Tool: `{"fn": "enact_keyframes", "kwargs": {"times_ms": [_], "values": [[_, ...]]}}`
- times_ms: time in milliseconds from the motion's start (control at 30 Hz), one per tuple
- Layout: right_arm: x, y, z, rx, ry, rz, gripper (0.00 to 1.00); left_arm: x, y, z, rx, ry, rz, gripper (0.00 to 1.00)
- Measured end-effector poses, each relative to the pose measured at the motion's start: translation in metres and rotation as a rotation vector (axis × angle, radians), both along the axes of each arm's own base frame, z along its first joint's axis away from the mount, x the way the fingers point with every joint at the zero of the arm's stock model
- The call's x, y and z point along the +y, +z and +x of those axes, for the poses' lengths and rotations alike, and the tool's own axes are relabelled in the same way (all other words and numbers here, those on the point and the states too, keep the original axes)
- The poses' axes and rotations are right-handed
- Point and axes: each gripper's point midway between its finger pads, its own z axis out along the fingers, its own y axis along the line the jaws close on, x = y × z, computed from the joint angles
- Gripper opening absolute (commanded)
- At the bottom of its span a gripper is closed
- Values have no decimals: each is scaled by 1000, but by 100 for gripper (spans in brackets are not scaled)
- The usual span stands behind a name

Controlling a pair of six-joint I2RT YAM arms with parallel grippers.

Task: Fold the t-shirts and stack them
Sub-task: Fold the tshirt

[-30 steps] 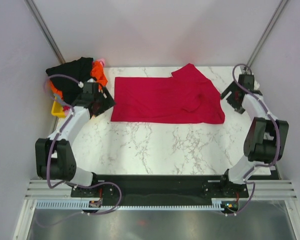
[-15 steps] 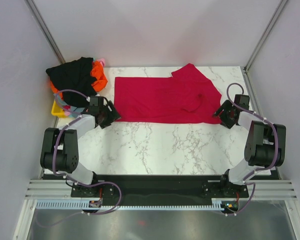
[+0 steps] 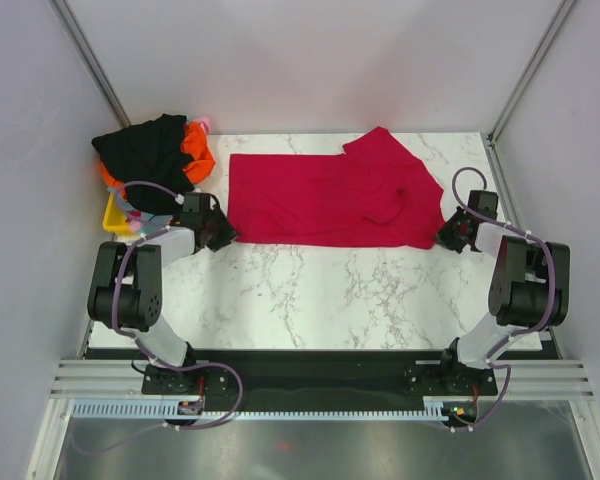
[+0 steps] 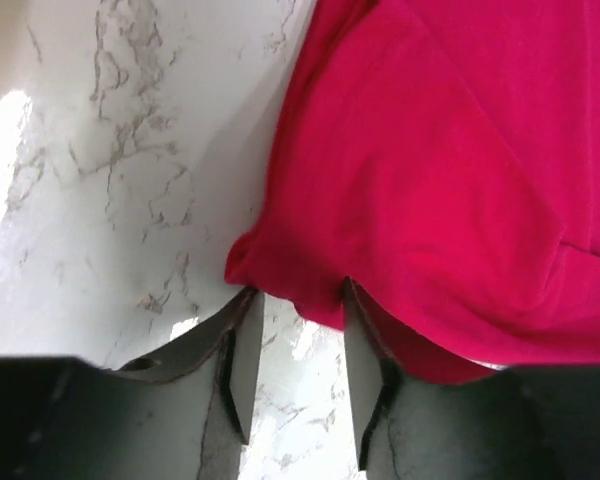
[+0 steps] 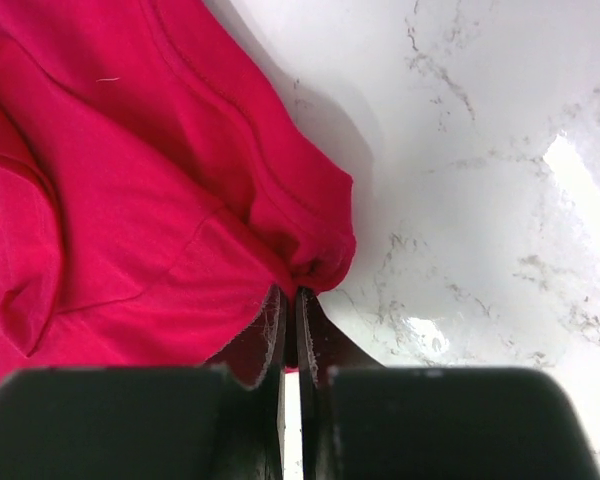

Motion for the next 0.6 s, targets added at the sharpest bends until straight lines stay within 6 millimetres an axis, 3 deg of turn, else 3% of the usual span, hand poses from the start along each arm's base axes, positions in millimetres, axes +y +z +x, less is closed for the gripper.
{"fn": "enact_keyframes", "kwargs": {"times_ms": [67, 200, 300, 500, 600], "values": [[0, 0, 0, 0, -2, 2, 0, 0, -2, 4, 5, 7, -4, 2], [-4, 0, -1, 8, -19, 7, 0, 0, -3, 14, 19, 9, -1, 2], [-17, 3, -9, 28, -68, 3, 0, 3, 12, 17, 2, 25, 13, 2], [-31, 24, -27, 23, -133, -38, 0, 9, 71, -3, -110, 48, 15, 2], [-30, 26, -40, 25, -143, -52, 0, 11, 71, -24, -122, 51, 11, 2]]}}
